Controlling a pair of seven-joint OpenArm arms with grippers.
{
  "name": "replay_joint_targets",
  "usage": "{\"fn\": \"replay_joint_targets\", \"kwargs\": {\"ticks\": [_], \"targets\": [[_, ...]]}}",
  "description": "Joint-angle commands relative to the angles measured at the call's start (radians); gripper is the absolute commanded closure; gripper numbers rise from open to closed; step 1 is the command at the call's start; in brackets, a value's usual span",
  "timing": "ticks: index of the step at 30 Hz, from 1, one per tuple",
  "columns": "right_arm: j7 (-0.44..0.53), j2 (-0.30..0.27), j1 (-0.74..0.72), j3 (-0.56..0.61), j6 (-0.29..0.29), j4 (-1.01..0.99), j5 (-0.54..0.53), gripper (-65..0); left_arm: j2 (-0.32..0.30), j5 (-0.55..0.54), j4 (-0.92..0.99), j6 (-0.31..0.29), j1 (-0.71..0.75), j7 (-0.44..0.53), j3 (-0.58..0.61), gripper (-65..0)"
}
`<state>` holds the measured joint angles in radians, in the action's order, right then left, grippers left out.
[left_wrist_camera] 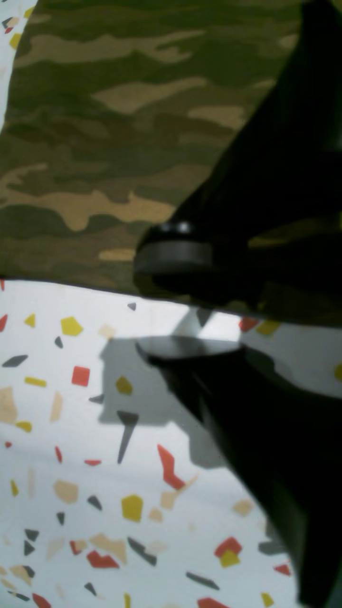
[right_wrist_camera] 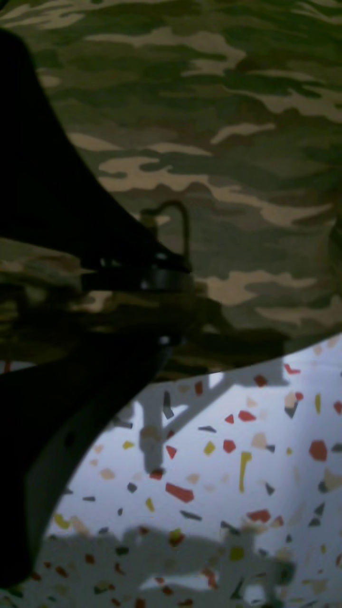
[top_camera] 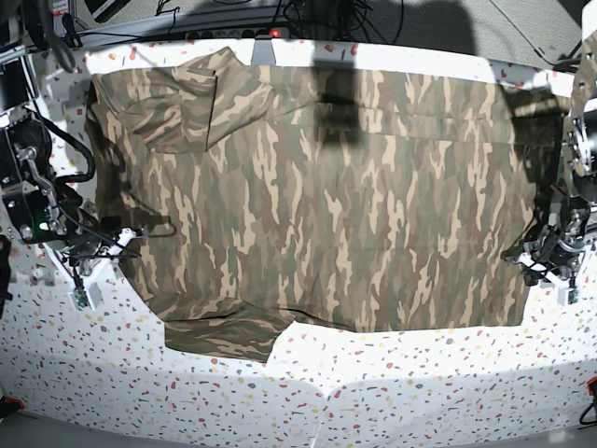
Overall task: Fold the T-shirt properly
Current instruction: 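Move both grippers to the shirt's side edges and grasp them, then lift the side edges and fold them toward the shirt's middle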
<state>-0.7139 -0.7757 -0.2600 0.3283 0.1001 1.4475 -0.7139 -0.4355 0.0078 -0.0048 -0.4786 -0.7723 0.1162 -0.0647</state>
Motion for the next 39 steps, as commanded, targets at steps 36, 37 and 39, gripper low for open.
{"fn": "replay_joint_targets", "kwargs": {"ticks": [36, 37, 39], "targets": [[0.169, 0.042, -0.439, 0.29, 0.002, -0.335, -0.057, -29.6, 0.028, -0.064, -0.008, -0.042, -0.008, 0.057, 0.001, 0.0], [0.167, 0.061, -0.474, 0.328, 0.002, -0.391, -0.057, -29.6, 0.028, -0.064, -0.008, -0.042, -0.008, 0.057, 0.001, 0.0], [0.167, 0.103, -0.537, 0.399, 0.012, -0.507, -0.056, -29.6, 0.028, -0.064, -0.008, -0.042, -0.008, 0.057, 0.001, 0.0]]}}
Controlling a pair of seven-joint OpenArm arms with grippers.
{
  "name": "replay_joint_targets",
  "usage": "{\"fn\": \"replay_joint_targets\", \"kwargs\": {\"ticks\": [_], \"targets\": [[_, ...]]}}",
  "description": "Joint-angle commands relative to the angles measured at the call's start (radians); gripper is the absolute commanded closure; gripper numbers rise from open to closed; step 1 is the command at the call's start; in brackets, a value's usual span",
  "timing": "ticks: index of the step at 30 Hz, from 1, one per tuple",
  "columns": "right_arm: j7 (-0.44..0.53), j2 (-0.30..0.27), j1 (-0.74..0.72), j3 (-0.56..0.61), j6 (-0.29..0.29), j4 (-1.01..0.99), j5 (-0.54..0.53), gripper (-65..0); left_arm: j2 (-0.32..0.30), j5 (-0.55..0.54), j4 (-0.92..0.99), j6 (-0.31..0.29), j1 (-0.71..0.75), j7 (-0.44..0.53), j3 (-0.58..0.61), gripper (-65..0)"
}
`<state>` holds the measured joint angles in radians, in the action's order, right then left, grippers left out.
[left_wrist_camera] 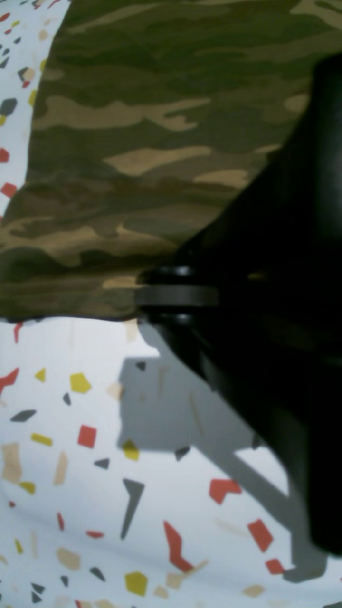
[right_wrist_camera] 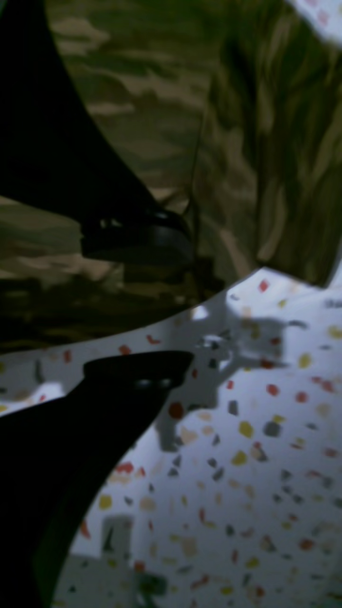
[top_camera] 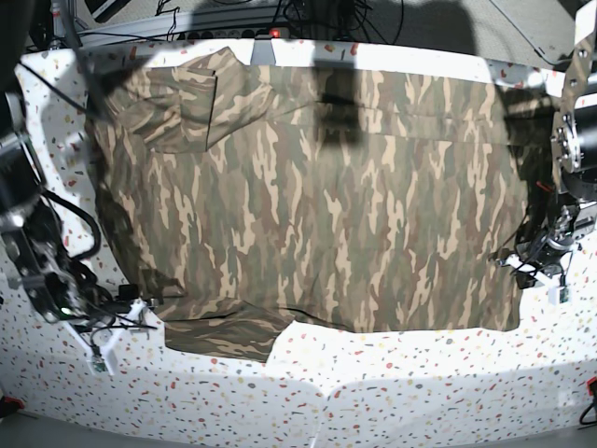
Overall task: Fold the T-shirt properly
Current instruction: 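Lift the side edges and fold them toward the shirt's middle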
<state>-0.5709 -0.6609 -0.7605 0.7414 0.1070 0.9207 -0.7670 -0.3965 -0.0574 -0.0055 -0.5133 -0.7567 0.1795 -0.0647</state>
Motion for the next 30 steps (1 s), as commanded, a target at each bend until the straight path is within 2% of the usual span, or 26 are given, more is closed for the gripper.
{"fn": "replay_joint_targets", "kwargs": {"ticks": [1, 5, 9, 13, 18, 23, 26, 30], "targets": [[0.024, 0.01, -0.066, 0.019, 0.023, -0.039, -0.003, -29.6, -0.011, 0.001, -0.007, -0.008, -0.024, -0.006, 0.001, 0.0], [0.035, 0.109, -0.166, 0.116, 0.071, -0.276, -0.003, -29.6, -0.011, 0.001, -0.007, -0.007, -0.022, -0.006, 0.001, 0.0], [0.08, 0.205, -0.225, 0.16, 0.085, -0.499, 0.027, -29.6, -0.011, 0.001, -0.007, -0.008, -0.016, 0.013, 0.001, 0.0], [0.143, 0.263, -0.233, 0.164, 0.113, -0.654, 0.074, -29.6, -0.011, 0.001, -0.007, -0.008, -0.002, 0.044, 0.001, 0.0], [0.168, 0.293, -0.232, 0.164, 0.149, -0.755, 0.114, -29.6, -0.011, 0.001, -0.007, -0.007, -0.003, 0.058, 0.001, 0.0], [0.166, 0.293, -0.217, 0.164, 0.152, -0.772, 0.113, -29.1, -0.011, 0.001, -0.007, -0.007, -0.002, 0.061, 0.001, 0.0], [0.15, 0.301, -0.201, 0.164, 0.195, -0.772, 0.113, -20.4, -0.011, 0.001, -0.007, -0.007, -0.002, 0.061, 0.001, 0.0], [0.14, 0.309, -0.191, 0.164, 0.208, -0.772, 0.114, -12.2, -0.011, 0.001, -0.007, -0.008, -0.002, 0.059, 0.001, 0.0]]}}
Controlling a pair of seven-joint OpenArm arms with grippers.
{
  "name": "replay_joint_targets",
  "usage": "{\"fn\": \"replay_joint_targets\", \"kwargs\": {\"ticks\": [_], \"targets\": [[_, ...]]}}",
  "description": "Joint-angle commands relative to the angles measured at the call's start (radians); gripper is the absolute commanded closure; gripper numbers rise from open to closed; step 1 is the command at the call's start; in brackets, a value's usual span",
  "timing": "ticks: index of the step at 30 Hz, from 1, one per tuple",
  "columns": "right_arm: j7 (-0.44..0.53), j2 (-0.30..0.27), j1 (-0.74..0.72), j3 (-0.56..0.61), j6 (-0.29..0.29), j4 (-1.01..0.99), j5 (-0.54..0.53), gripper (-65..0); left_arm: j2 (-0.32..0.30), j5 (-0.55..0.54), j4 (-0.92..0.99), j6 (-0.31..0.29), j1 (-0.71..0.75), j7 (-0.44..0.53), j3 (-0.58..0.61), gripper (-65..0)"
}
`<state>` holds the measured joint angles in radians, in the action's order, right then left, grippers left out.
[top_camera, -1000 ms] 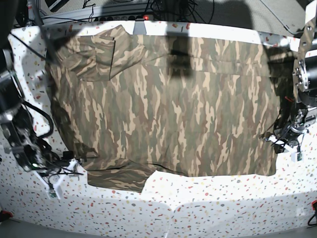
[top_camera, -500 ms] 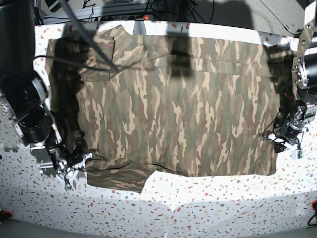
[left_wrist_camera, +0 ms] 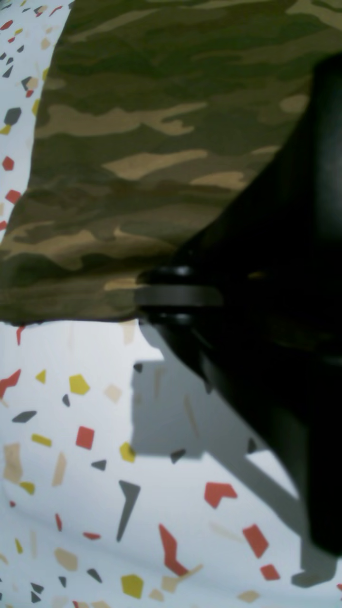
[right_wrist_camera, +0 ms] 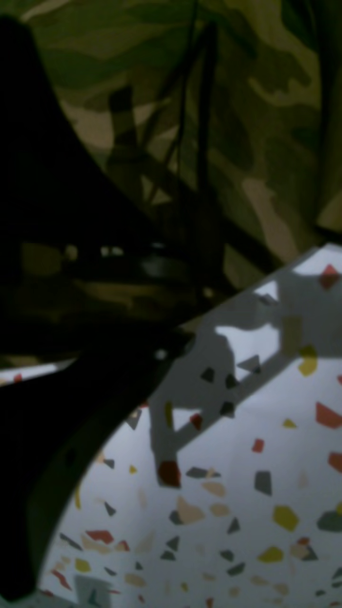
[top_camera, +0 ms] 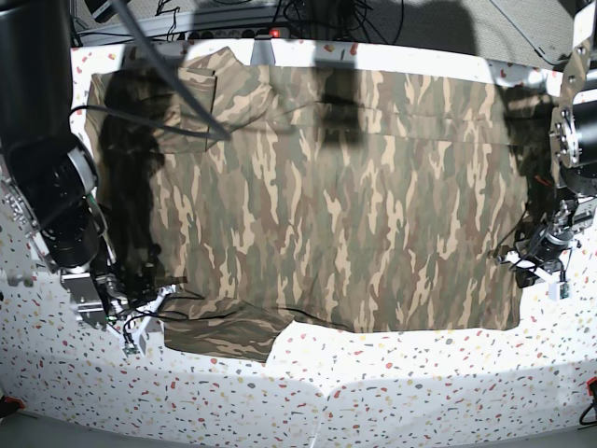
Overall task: Fold the T-shirt properly
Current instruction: 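Lift the side edges and fold them toward the shirt's middle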
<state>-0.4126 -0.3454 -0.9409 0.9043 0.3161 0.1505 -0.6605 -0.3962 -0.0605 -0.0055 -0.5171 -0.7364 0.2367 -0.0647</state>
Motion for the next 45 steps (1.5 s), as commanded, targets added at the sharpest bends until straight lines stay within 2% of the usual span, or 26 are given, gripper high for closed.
{"fn": "replay_joint_targets", "kwargs": {"ticks": [1, 4, 8, 12, 16, 19, 21, 23, 26, 29, 35, 39, 45], "targets": [[-0.018, -0.006, -0.009, 0.001, -0.001, -0.002, 0.007, -9.6, -0.011, 0.004, -0.007, -0.004, -0.023, 0.0, 0.001, 0.0], [0.0, -0.006, -0.009, -0.003, -0.003, -0.002, 0.049, 0.0, -0.011, 0.004, -0.007, -0.004, -0.023, 0.0, 0.001, 0.0], [0.084, -0.007, -0.01, -0.029, -0.064, -0.002, 0.099, 0.0, -0.008, 0.004, -0.007, -0.007, -0.023, -0.011, 0.001, 0.0], [0.115, -0.006, -0.015, -0.096, -0.064, 0.006, 0.177, 0.0, -0.001, -0.005, -0.007, -0.007, -0.027, -0.011, 0.001, 0.0], [0.113, -0.006, -0.039, -0.193, -0.061, 0.02, 0.243, 0.0, -0.001, -0.08, -0.014, -0.008, -0.035, -0.014, 0.001, 0.0], [0.109, -0.006, -0.06, -0.269, -0.038, 0.028, 0.304, 0.0, -0.001, -0.089, -0.029, -0.011, -0.039, -0.038, 0.001, 0.0], [0.104, -0.006, -0.067, -0.312, 0.022, 0.04, 0.33, 0.0, -0.001, -0.09, -0.039, -0.02, -0.043, -0.043, 0.001, 0.0], [0.087, -0.006, -0.067, -0.348, 0.078, 0.061, 0.346, 0.0, -0.001, -0.091, -0.06, -0.063, -0.048, -0.046, 0.0, 0.0], [0.058, -0.006, -0.067, -0.385, 0.108, 0.102, 0.346, 0.0, 0.0, -0.107, -0.124, -0.087, -0.051, -0.124, 0.0, 0.0], [0.034, -0.006, -0.067, -0.403, 0.108, 0.148, 0.346, 0.0, -0.01, -0.14, -0.2, -0.086, -0.051, -0.224, 0.0, 0.0], [-0.037, -0.007, -0.067, -0.403, 0.108, 0.234, 0.343, 0.0, -0.069, -0.245, -0.311, -0.087, -0.05, -0.342, 0.001, 0.0], [-0.088, -0.01, -0.066, -0.403, 0.109, 0.303, 0.337, 0.0, -0.099, -0.248, -0.339, -0.087, -0.05, -0.38, 0.0, 0.0], [-0.228, -0.047, -0.04, -0.403, 0.145, 0.434, 0.236, 0.0, -0.106, -0.248, -0.339, -0.087, -0.04, -0.384, 0.0, 0.0]]}}
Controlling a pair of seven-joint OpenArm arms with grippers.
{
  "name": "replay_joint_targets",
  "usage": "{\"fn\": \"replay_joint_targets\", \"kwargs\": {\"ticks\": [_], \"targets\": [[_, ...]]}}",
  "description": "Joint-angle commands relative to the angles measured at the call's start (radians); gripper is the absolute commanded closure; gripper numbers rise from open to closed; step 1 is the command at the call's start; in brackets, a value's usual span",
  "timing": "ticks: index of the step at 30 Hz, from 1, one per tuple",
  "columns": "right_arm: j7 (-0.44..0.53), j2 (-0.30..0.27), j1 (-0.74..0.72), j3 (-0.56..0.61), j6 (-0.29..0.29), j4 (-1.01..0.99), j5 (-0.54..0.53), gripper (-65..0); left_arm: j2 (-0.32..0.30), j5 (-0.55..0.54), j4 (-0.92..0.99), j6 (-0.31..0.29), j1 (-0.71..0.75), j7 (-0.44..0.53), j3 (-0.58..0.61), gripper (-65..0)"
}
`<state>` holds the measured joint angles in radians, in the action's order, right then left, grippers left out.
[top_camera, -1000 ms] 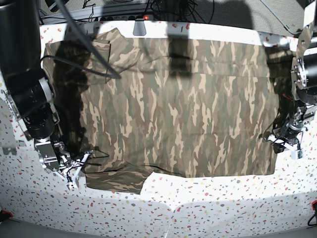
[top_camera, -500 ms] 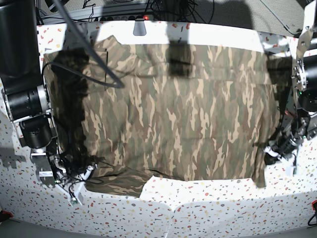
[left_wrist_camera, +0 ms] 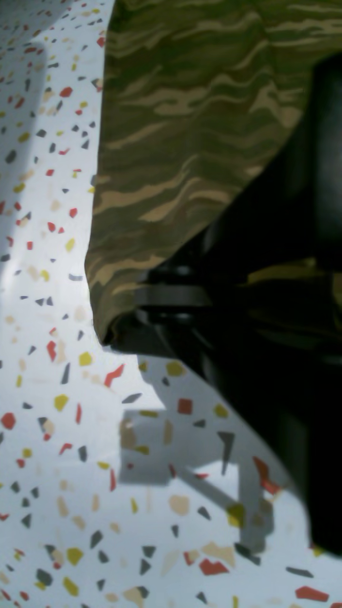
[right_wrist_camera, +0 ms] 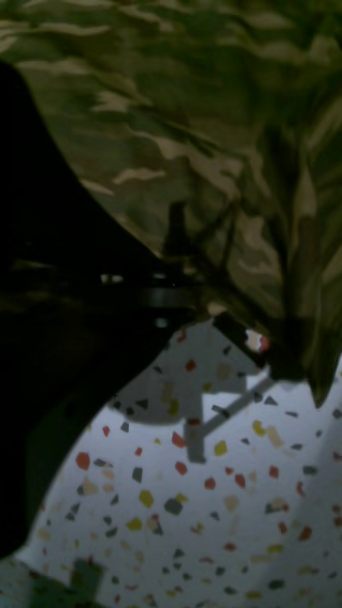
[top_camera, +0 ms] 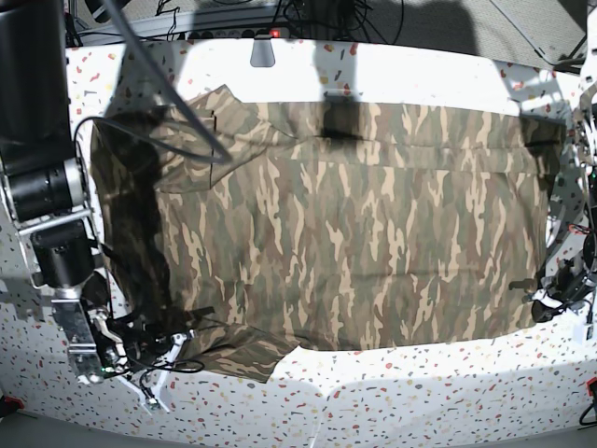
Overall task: Fold the T-shirt properly
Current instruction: 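Lift the side edges and fold them toward the shirt's middle, then lift the shirt's hem edge with both grippers and fold it over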
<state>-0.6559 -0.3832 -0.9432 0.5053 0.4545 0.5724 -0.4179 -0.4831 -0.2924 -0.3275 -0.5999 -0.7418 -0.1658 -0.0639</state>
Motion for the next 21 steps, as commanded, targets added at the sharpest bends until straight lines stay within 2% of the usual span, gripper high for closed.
{"fn": "replay_joint_targets", "kwargs": {"ticks": [1, 4, 7, 11, 16, 21], "targets": [[0.001, -0.019, -0.021, -0.004, 0.006, 0.05, -0.013, 0.0, -0.019, -0.016, -0.017, -0.004, -0.034, 0.013, 0.0, 0.0], [-0.025, -0.064, 0.055, -0.004, -0.005, 0.206, -0.045, 0.0, -0.02, -0.023, -0.017, -0.004, -0.033, -0.016, 0.0, 0.0], [-0.058, -0.127, 0.155, -0.004, -0.069, 0.422, -0.092, 0.0, -0.035, -0.082, -0.018, -0.008, -0.019, -0.032, 0.0, 0.0], [-0.094, -0.177, 0.277, -0.05, -0.119, 0.637, -0.005, 0.0, -0.07, -0.135, -0.019, -0.086, -0.002, -0.032, 0.0, 0.0], [-0.097, -0.174, 0.422, -0.227, -0.134, 0.782, -0.015, 0.0, -0.112, -0.217, -0.021, -0.098, 0.031, -0.048, 0.0, 0.0], [-0.098, -0.174, 0.557, -0.38, -0.13, 0.919, -0.035, 0.0, -0.124, -0.275, -0.028, -0.098, 0.08, -0.054, 0.0, 0.0]]}}
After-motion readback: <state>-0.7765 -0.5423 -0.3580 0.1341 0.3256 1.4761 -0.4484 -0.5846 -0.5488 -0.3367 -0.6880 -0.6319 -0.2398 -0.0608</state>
